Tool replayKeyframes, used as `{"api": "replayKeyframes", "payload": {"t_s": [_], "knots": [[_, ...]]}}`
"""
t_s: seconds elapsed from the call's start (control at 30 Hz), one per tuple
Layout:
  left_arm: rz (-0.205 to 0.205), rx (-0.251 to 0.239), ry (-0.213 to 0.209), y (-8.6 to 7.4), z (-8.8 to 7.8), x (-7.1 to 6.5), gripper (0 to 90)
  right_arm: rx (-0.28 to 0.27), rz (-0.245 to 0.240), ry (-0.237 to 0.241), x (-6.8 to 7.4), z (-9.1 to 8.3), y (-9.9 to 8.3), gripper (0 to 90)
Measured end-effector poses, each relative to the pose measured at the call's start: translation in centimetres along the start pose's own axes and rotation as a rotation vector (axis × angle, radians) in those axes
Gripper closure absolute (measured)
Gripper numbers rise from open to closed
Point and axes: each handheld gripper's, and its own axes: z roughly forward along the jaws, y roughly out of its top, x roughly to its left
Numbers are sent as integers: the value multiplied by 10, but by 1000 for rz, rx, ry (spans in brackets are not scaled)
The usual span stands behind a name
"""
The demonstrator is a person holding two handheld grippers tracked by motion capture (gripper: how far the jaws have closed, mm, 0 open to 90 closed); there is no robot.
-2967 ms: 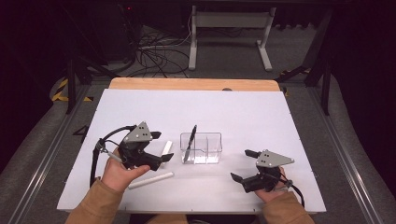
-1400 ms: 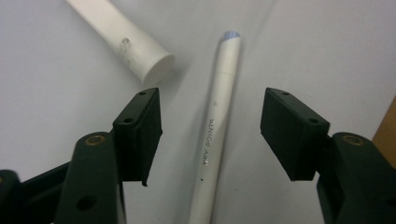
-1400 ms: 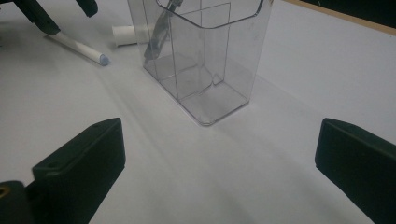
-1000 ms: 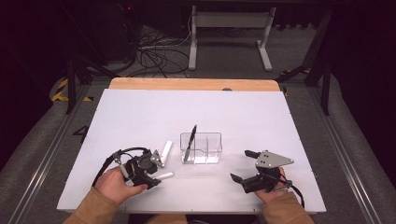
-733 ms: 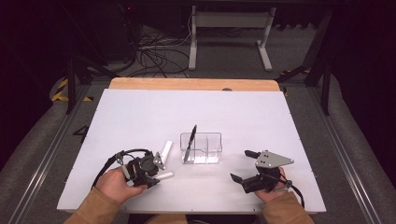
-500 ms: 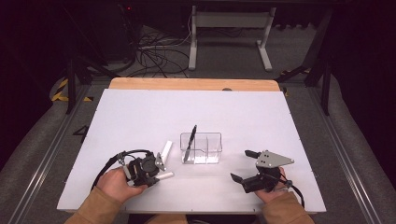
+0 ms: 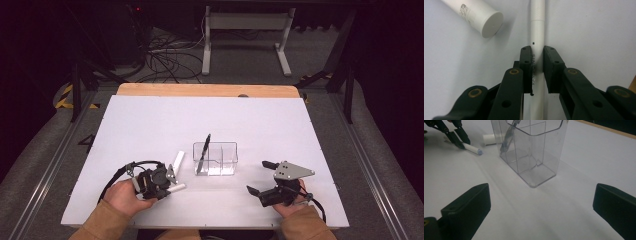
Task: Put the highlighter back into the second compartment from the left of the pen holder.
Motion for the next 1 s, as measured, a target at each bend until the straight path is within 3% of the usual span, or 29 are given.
{"api": "replayKeyframes", "payload": {"t_s": [0.3, 0.7, 1.0], "knots": [[-33, -118, -13, -4, -17, 4, 786, -2, 1, 0, 0, 0, 0, 17], [-35, -152, 0, -4, -27, 2, 786, -2, -1, 1, 0, 0, 0, 17], [-31, -233, 13, -2, -41, 0, 786, -1, -2, -1, 1, 1, 0, 17]]}}
